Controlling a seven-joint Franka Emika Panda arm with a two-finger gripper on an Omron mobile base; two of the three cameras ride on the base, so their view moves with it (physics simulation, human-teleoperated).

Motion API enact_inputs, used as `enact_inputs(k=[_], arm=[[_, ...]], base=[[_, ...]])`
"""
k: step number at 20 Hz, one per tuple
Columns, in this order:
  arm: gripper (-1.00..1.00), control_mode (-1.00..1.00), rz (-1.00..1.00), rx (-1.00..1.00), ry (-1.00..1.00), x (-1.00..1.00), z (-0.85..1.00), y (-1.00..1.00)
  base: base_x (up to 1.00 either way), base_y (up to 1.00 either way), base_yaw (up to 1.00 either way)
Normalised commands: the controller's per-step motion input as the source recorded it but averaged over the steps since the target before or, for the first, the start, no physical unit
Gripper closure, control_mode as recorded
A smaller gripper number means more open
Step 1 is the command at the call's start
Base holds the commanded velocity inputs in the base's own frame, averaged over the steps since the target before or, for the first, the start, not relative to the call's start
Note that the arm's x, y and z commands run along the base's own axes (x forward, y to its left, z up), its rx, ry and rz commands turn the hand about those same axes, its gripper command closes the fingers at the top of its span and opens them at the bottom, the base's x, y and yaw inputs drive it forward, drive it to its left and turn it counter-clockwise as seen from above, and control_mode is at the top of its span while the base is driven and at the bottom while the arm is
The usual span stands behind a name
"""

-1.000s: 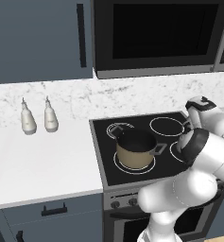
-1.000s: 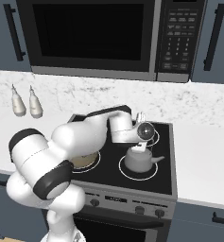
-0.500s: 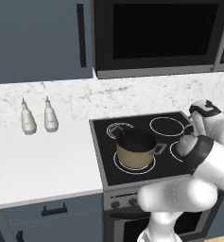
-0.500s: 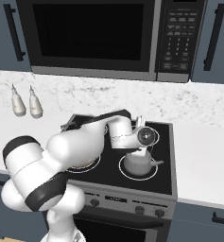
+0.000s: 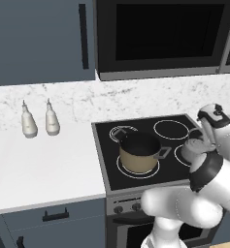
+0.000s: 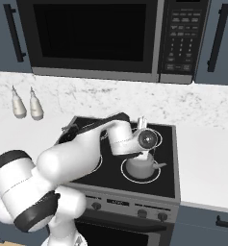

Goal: Pick the kettle from the counter and place it on a stove burner. Then turn the burner on.

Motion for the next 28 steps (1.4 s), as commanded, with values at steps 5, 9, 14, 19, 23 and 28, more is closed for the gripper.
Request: enact_inputs(k=[5,9,14,19,23,28], arm=[[-1.00,-1.00,0.00,0.00,0.00,-0.58,0.66,0.00],[-1.00,-1.00,0.00,0.00,0.00,-1.00,0.64,0.00],[-1.00,-1.00,0.00,-0.02,0.00,-1.00,0.14,0.00],[-1.00,-1.00,-0.03,0.03,-0.12,-1.00,-0.04,-0.08],[-1.00,-1.00,-0.17,0.21,-0.07,-1.00,-0.12,-0.23],[-1.00,-1.00,-0.16,0.27,-0.03,-0.83,-0.03,-0.10]], base=[[0.00,0.00,0.00],[0.00,0.00,0.00],[0.00,0.00,0.00],[0.00,0.00,0.00],[0.00,0.00,0.00],[0.00,0.00,0.00]])
